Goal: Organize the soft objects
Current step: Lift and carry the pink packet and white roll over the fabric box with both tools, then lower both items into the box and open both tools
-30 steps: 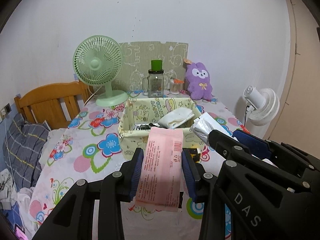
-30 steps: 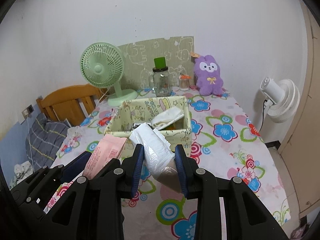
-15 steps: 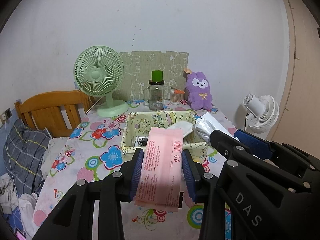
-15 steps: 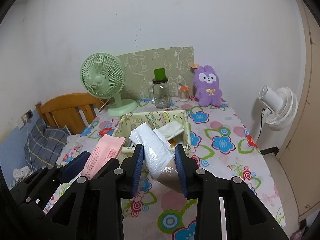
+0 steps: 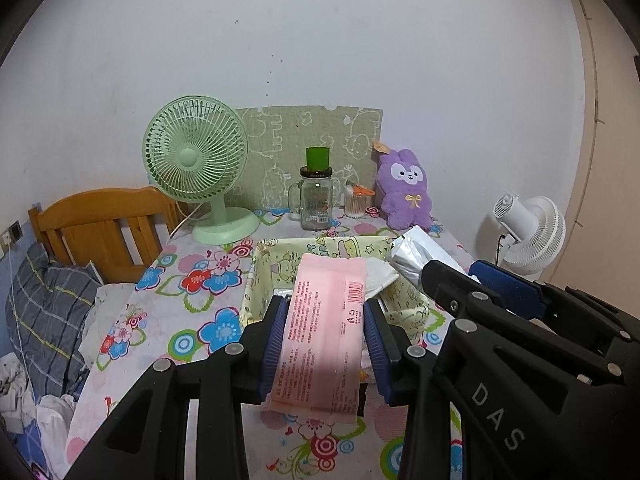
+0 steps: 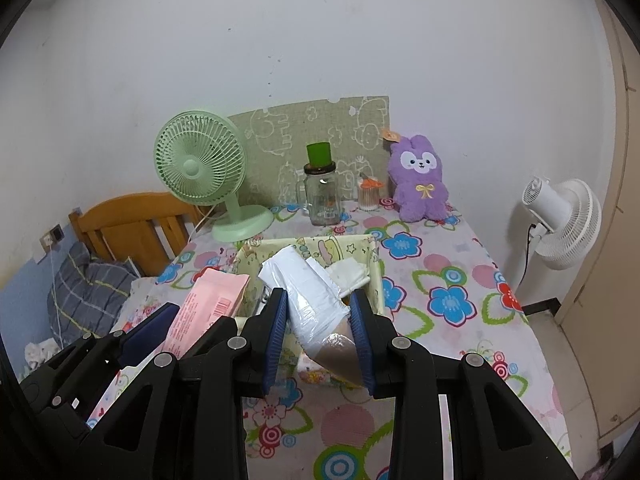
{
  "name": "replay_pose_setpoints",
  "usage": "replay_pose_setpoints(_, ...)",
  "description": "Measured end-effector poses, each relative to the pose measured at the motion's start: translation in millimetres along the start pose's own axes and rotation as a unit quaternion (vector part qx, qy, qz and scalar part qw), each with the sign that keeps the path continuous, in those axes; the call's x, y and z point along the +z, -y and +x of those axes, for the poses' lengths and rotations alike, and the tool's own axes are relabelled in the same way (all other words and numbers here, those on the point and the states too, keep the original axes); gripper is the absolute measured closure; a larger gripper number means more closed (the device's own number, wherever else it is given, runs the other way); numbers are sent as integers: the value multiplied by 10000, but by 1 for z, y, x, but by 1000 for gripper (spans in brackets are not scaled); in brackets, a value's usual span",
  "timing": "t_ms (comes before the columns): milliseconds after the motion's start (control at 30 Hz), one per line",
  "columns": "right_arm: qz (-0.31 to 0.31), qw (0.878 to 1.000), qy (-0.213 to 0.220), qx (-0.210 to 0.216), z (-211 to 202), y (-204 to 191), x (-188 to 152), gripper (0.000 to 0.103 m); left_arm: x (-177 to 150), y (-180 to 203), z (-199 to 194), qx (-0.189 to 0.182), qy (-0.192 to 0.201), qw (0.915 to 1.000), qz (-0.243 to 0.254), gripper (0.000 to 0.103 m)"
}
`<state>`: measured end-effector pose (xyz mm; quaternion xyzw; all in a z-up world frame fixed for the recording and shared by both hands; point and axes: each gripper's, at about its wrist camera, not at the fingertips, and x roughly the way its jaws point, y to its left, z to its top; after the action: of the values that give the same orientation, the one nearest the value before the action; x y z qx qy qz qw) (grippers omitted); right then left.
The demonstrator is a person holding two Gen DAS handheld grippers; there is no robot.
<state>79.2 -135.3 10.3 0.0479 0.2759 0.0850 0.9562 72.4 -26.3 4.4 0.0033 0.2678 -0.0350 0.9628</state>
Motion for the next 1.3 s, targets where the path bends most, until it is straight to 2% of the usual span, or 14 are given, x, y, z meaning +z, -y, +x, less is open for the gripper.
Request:
replay_pose_setpoints(767, 83, 9999, -74, 2, 60, 10, 33, 68, 27, -6, 58, 163, -94, 9998, 16, 63)
replay_pose_setpoints(1300, 214, 9995, -224, -49, 101, 17, 43, 68, 35, -11, 102, 194, -264, 9995, -33, 63)
